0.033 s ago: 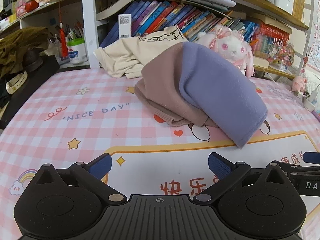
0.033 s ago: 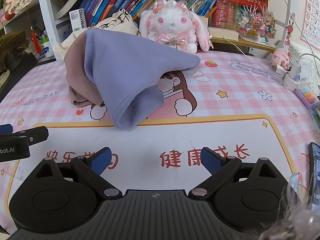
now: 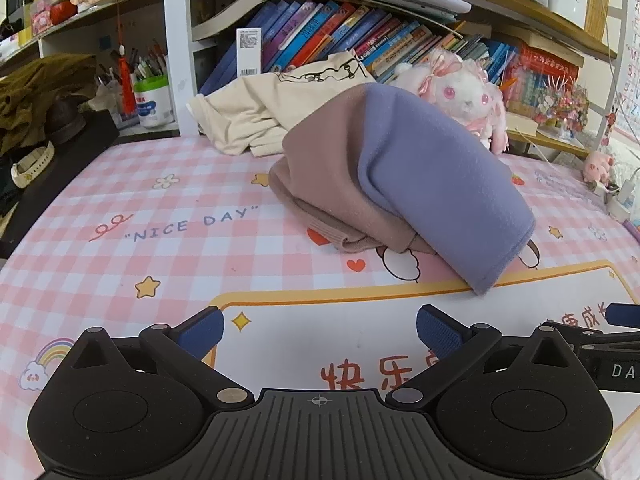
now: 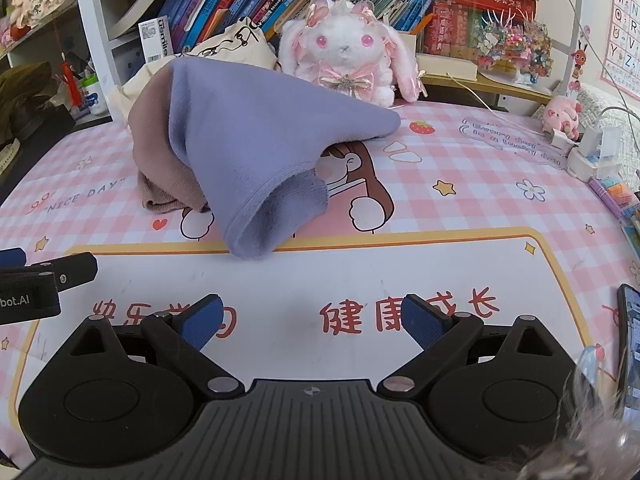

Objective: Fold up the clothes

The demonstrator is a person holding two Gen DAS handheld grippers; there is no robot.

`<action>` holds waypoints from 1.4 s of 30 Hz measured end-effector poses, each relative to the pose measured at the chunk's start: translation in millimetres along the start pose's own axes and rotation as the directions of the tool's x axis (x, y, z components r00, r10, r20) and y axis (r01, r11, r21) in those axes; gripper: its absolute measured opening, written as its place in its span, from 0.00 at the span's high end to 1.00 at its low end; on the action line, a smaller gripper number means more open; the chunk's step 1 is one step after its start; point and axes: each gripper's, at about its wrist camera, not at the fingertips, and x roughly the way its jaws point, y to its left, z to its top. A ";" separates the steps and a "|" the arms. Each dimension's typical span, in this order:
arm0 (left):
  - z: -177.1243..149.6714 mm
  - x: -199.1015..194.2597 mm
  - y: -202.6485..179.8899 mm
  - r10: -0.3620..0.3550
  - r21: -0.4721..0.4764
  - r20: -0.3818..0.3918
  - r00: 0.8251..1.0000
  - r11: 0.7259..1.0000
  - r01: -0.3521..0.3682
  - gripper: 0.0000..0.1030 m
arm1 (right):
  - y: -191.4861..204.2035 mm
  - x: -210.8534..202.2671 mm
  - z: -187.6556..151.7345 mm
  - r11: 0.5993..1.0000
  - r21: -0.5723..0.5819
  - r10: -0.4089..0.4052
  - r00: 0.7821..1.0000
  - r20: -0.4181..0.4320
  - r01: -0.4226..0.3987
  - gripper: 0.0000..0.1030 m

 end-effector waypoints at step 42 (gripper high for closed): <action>-0.2 3.9 0.4 0.008 -0.008 -0.029 1.000 1.000 -0.008 0.00 | 1.4 3.4 1.1 1.000 0.006 -0.008 1.000 -0.020 0.008 0.07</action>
